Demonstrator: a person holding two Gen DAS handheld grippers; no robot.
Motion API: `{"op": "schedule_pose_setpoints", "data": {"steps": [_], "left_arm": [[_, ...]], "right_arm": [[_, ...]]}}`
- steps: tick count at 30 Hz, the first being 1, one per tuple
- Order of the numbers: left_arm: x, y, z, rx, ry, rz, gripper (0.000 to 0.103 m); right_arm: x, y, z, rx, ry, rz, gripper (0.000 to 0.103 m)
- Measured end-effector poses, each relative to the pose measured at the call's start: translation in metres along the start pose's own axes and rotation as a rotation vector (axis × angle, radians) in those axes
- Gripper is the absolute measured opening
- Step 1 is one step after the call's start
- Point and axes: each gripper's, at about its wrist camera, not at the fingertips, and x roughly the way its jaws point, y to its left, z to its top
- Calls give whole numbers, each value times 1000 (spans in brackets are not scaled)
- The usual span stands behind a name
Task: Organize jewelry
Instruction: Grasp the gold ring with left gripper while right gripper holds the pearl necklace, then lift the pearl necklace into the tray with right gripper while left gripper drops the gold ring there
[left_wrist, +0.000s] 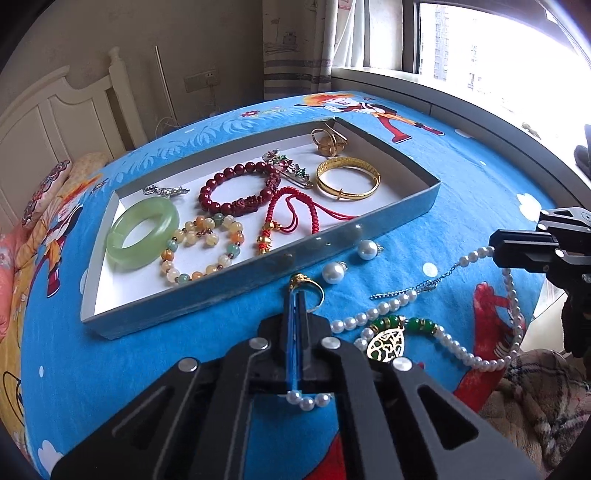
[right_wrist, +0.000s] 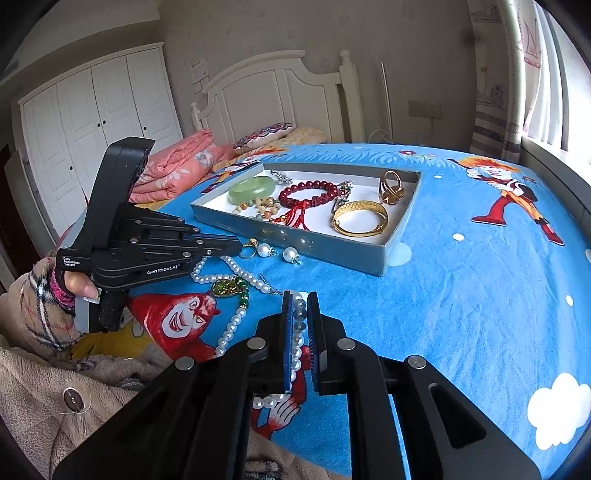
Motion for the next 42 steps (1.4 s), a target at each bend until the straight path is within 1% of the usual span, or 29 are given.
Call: {"op": "schedule_pose_setpoints", "data": {"steps": [3, 5, 6, 7, 8, 9, 11, 14, 15, 16, 17, 18, 23, 31, 35, 42], "left_arm": [[-4, 3, -1, -4, -7, 2, 0], [-2, 3, -1, -3, 15, -24, 1], [-1, 3, -1, -5, 20, -29, 8], [0, 3, -1, -12, 25, -26, 30], [0, 3, 0, -18, 21, -23, 44], [0, 3, 0, -22, 6, -23, 60], [3, 1, 2, -20, 12, -26, 59], [9, -4, 4, 3, 17, -14, 52], [10, -5, 5, 2, 18, -23, 47], [10, -5, 5, 5, 18, -40, 36], [10, -6, 6, 8, 14, -53, 31], [10, -6, 6, 14, 9, -42, 19], [7, -6, 3, 30, 1, -11, 18], [-5, 17, -8, -31, -15, 5, 18], [-11, 18, -7, -34, -31, 8, 18], [-15, 20, -9, -35, -40, 26, 18]], "right_arm": [[0, 2, 2, -11, 0, -4, 10], [2, 4, 3, -12, 4, -3, 10], [3, 5, 2, -14, 6, -1, 10], [4, 6, 2, -15, 9, 1, 10], [5, 7, 3, -16, 12, 1, 10], [6, 7, 2, -17, 13, 1, 10], [7, 7, 2, -17, 15, 3, 10], [7, 6, 1, -11, 13, 3, 10], [6, 5, 0, -9, 12, 2, 10], [6, 4, 0, -6, 11, 2, 10], [6, 2, 0, -2, 10, 1, 10], [5, 1, 0, 1, 9, -1, 10], [1, -2, 0, 9, -1, -9, 10], [-3, 4, 6, -7, -26, -24, 10], [-14, 14, 21, -51, -77, -55, 10], [-38, 36, 59, -143, -186, -96, 10]]}}
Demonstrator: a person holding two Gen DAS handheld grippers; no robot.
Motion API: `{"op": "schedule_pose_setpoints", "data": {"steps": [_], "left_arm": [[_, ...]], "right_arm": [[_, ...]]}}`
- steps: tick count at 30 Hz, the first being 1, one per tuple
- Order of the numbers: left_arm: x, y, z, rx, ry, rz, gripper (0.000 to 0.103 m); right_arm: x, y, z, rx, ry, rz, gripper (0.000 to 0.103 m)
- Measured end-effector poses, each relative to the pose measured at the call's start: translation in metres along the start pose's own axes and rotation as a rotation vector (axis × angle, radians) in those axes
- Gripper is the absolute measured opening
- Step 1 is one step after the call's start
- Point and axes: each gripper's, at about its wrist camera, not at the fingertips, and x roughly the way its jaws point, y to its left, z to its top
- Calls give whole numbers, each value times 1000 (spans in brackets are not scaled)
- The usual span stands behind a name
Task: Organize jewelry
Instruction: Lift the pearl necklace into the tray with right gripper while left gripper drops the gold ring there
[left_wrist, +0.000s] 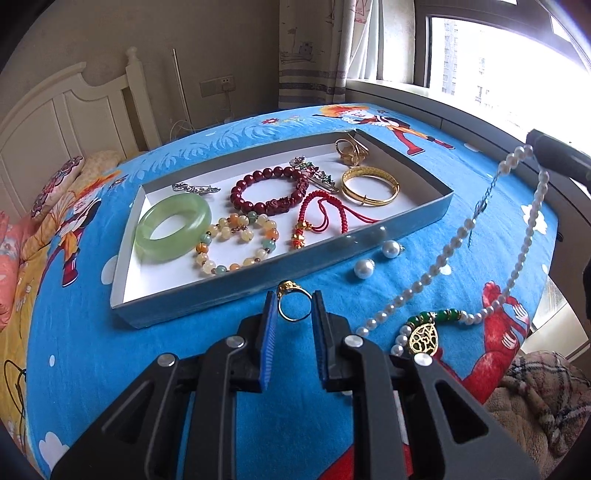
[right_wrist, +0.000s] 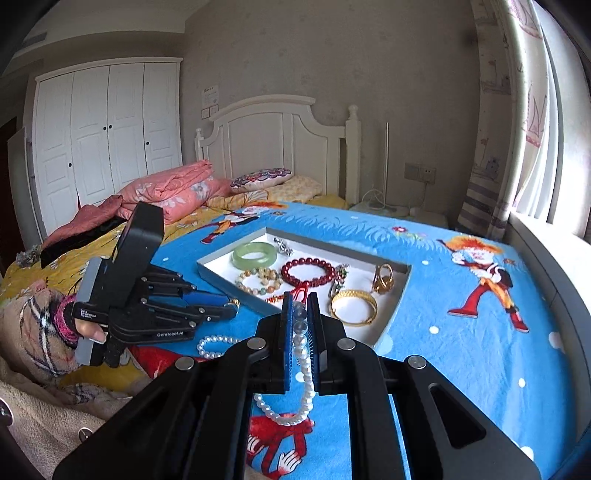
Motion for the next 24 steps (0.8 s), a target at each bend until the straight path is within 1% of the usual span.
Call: {"op": "schedule_pose_setpoints", "data": {"steps": [12, 15, 18, 24], "left_arm": [[-27, 20, 9, -21, -63, 33, 18], [-31, 22, 14, -20, -77, 39, 18], [-35, 23, 18, -16, -87, 40, 18], [-35, 26, 29, -10, -97, 43, 18]], "right_arm": [[-16, 17, 73, -107, -156, -38, 10], [-17, 23, 87, -135, -180, -41, 10], [-17, 27, 99, -170, -202, -66, 10], [-12, 23, 125, -190, -222, -89, 10]]}}
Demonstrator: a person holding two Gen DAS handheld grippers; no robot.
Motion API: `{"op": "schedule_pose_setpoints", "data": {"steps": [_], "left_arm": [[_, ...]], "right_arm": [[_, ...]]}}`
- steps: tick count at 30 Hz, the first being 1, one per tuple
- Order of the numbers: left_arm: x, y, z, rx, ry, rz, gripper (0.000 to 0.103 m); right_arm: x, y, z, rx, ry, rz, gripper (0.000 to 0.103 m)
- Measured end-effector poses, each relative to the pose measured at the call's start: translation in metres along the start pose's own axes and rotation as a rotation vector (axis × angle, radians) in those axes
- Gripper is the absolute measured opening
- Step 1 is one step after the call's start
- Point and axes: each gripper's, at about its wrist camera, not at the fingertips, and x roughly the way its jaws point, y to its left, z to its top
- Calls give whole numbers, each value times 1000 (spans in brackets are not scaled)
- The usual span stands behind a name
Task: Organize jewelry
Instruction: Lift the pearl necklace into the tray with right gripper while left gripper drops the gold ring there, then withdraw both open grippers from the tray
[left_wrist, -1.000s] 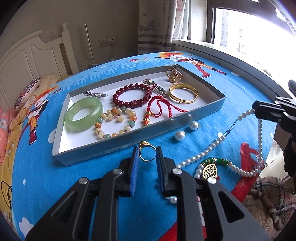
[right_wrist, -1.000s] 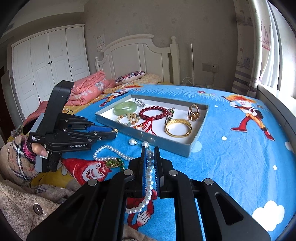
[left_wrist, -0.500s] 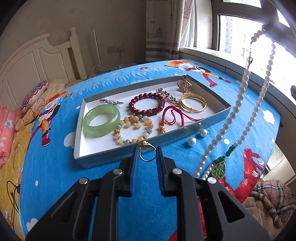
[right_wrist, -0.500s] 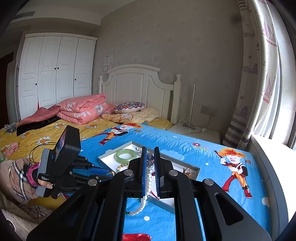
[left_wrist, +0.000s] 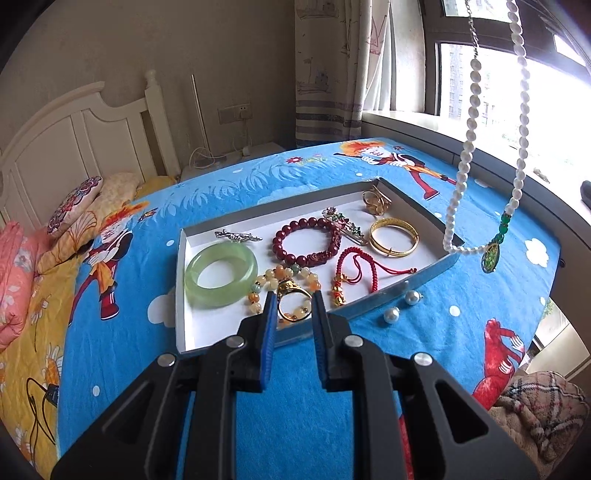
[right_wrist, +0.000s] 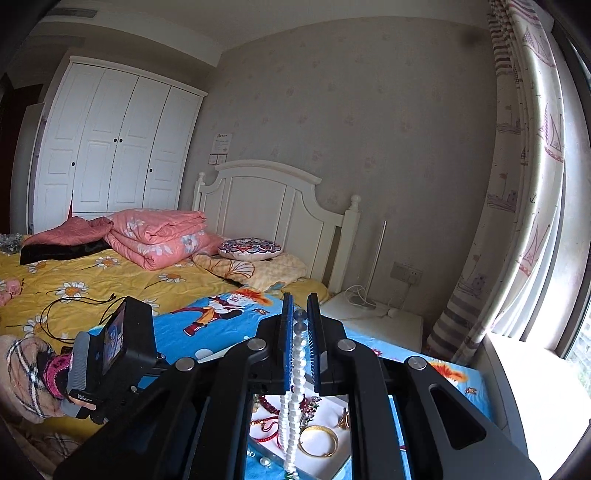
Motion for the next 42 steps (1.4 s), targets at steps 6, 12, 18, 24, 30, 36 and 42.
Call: {"op": "schedule_pose_setpoints", "data": {"steps": [6, 12, 18, 24, 30, 36, 42], "left_arm": [[4, 9, 14, -21, -9, -12, 18], [15, 16, 24, -49, -3, -25, 18], [35, 23, 26, -89, 19, -31, 18], [55, 25, 26, -125, 36, -27, 18], [70, 30, 19, -155, 44, -13, 57], [69, 30, 15, -164, 35, -4, 76], [63, 32, 6, -190, 15, 0, 84]], "right_arm": [[27, -2, 16, -22, 8, -13, 10], [71, 3, 24, -40, 43, -12, 10], [115, 15, 25, -42, 78, -2, 10], [146, 15, 10, -11, 124, -4, 10], [168, 0, -38, -3, 261, -14, 10], [182, -23, -99, 24, 425, -34, 10], [184, -39, -150, 62, 548, -40, 10]]}}
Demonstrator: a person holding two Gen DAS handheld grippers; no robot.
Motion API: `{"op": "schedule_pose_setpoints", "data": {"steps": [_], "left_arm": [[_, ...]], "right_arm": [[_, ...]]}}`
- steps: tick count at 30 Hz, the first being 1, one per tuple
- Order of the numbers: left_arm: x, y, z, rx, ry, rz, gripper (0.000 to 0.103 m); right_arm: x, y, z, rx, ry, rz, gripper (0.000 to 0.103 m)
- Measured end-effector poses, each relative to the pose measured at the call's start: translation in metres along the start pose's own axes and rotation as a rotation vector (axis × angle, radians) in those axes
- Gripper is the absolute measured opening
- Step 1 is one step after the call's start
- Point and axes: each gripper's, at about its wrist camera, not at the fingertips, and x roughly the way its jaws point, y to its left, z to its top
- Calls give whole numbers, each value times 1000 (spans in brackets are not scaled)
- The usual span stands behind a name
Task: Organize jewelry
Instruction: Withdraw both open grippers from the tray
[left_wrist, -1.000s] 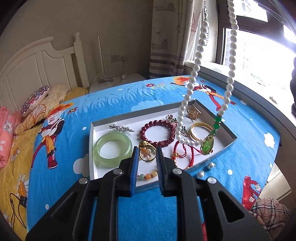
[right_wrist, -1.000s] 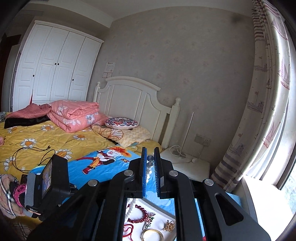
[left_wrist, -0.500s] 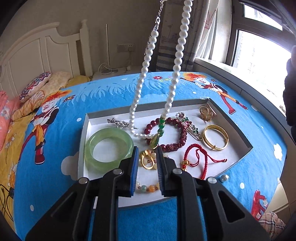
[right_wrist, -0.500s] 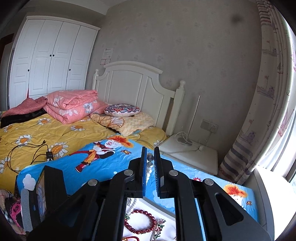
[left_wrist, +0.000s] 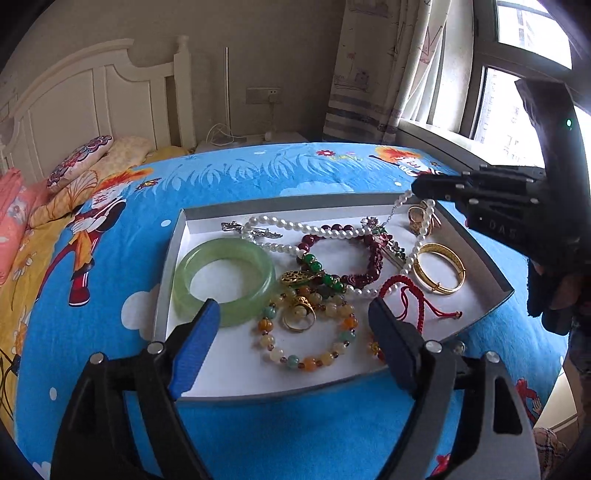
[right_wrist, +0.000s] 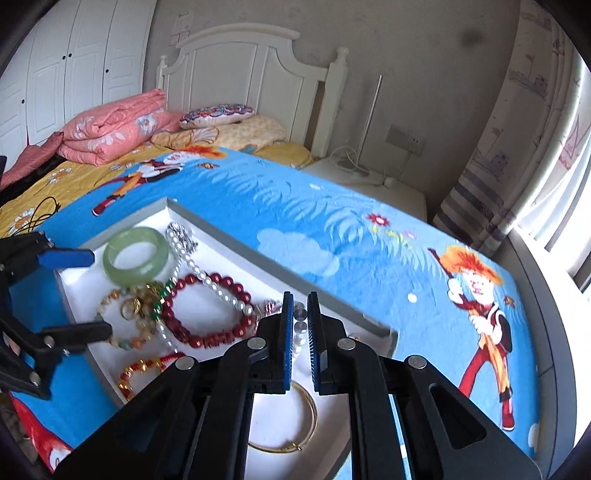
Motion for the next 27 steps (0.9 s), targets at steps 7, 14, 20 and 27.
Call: {"op": "schedule_pose_setpoints", "data": {"steps": [7, 14, 20, 27], "left_arm": [[-10, 21, -5, -109, -24, -39, 99], [-16, 30, -10, -167, -36, -36, 100], [-23, 24, -17, -140, -57, -22, 100], [-24, 25, -17, -142, -59, -31, 100]], "right_arm": [[-27, -17, -27, 110, -40, 49, 58], [-73, -8, -66, 157, -96, 75, 64], [-90, 13, -103, 161, -61, 148, 66], [-76, 33, -123, 167, -1, 226, 67]]}}
